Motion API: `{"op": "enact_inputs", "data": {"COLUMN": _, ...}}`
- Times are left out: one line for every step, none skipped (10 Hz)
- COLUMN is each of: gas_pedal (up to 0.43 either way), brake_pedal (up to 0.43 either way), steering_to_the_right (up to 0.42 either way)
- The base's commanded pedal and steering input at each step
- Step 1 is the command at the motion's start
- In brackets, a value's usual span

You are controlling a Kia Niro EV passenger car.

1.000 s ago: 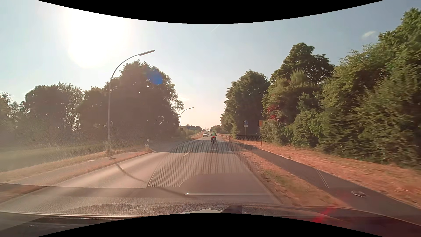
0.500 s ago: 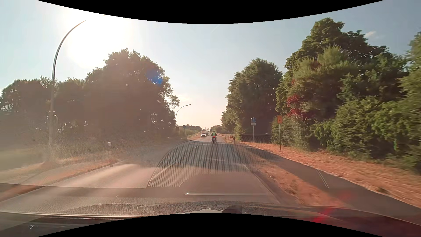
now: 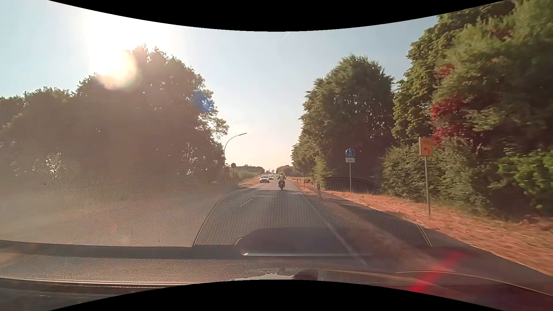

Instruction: Follow the waypoints while adhering to traffic rules and regulations

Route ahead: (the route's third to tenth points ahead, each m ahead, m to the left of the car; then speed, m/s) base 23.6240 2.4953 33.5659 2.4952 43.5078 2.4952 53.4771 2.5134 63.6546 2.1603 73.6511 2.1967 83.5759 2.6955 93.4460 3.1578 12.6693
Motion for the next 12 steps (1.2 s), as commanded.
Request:
{"op": "enact_inputs", "data": {"gas_pedal": 0.177, "brake_pedal": 0.0, "steering_to_the_right": 0.0}}
{"op": "enact_inputs", "data": {"gas_pedal": 0.177, "brake_pedal": 0.0, "steering_to_the_right": -0.001}}
{"op": "enact_inputs", "data": {"gas_pedal": 0.177, "brake_pedal": 0.0, "steering_to_the_right": -0.001}}
{"op": "enact_inputs", "data": {"gas_pedal": 0.177, "brake_pedal": 0.0, "steering_to_the_right": -0.001}}
{"op": "enact_inputs", "data": {"gas_pedal": 0.177, "brake_pedal": 0.0, "steering_to_the_right": 0.0}}
{"op": "enact_inputs", "data": {"gas_pedal": 0.177, "brake_pedal": 0.0, "steering_to_the_right": 0.0}}
{"op": "enact_inputs", "data": {"gas_pedal": 0.177, "brake_pedal": 0.0, "steering_to_the_right": 0.0}}
{"op": "enact_inputs", "data": {"gas_pedal": 0.177, "brake_pedal": 0.0, "steering_to_the_right": 0.0}}
{"op": "enact_inputs", "data": {"gas_pedal": 0.177, "brake_pedal": 0.0, "steering_to_the_right": -0.001}}
{"op": "enact_inputs", "data": {"gas_pedal": 0.177, "brake_pedal": 0.0, "steering_to_the_right": -0.001}}
{"op": "enact_inputs", "data": {"gas_pedal": 0.177, "brake_pedal": 0.0, "steering_to_the_right": 0.0}}
{"op": "enact_inputs", "data": {"gas_pedal": 0.189, "brake_pedal": 0.0, "steering_to_the_right": 0.0}}
